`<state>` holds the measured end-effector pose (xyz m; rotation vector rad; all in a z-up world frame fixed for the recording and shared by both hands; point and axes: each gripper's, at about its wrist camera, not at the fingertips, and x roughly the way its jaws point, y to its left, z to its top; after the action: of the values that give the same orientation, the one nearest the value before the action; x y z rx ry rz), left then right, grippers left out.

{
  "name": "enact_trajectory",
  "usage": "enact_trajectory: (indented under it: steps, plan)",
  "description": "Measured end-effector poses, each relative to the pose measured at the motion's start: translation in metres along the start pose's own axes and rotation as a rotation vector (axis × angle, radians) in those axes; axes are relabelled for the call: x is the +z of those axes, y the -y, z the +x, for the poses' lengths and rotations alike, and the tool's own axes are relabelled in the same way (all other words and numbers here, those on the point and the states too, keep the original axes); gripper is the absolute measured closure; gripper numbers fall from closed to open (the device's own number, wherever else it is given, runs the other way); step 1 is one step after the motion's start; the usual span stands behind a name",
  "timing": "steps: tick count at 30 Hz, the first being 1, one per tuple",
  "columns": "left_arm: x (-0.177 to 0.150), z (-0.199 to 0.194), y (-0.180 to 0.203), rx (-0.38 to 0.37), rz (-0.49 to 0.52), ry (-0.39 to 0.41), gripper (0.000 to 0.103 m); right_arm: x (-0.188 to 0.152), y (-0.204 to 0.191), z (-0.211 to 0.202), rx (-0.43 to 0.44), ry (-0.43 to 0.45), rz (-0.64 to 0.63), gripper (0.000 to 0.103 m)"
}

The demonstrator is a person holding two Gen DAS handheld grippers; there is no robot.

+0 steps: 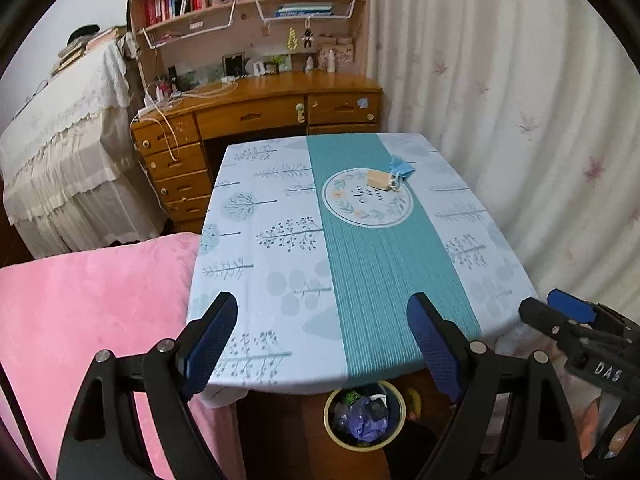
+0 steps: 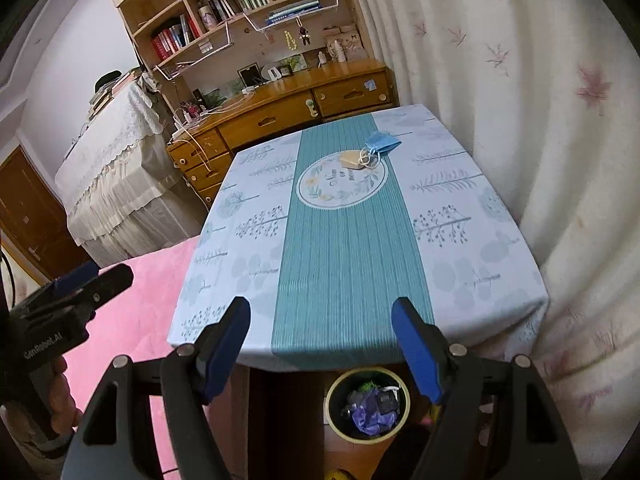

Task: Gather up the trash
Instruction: 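Grasp the beige paper pouch with the left tool while the right tool grasps the blue face mask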

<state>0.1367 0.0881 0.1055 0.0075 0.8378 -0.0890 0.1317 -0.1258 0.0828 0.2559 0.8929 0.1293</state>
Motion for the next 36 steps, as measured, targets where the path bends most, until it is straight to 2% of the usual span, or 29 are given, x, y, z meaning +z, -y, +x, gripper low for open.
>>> enact_trajectory:
  steps: [3,9,12,19,23,29,31,36]
  plan:
    - [0.022,0.031,0.006,0.019,-0.025,-0.013,0.018,0.033,0.018,0.03,0.015,-0.024,0.005,0.029]
    - [0.09,0.124,0.03,0.059,-0.116,-0.088,0.018,0.12,0.06,0.115,0.068,-0.13,0.015,0.03]
    - [0.122,0.173,0.046,0.053,-0.154,-0.137,0.018,0.17,0.084,0.166,0.079,-0.194,0.039,0.029]
    - [0.173,0.278,0.069,0.075,-0.259,-0.219,0.018,0.245,0.129,0.291,0.083,-0.339,0.136,0.029]
    - [0.186,0.323,0.07,0.103,-0.311,-0.263,0.018,0.269,0.147,0.35,0.051,-0.398,0.216,0.029]
    - [0.199,0.363,0.061,0.129,-0.395,-0.289,0.018,0.287,0.16,0.413,-0.026,-0.475,0.295,0.029]
    - [0.204,0.373,0.06,0.136,-0.417,-0.29,0.018,0.292,0.152,0.42,-0.045,-0.462,0.256,0.027]
    - [0.208,0.391,0.057,0.145,-0.454,-0.308,0.018,0.292,0.122,0.43,-0.134,-0.473,0.026,0.027]
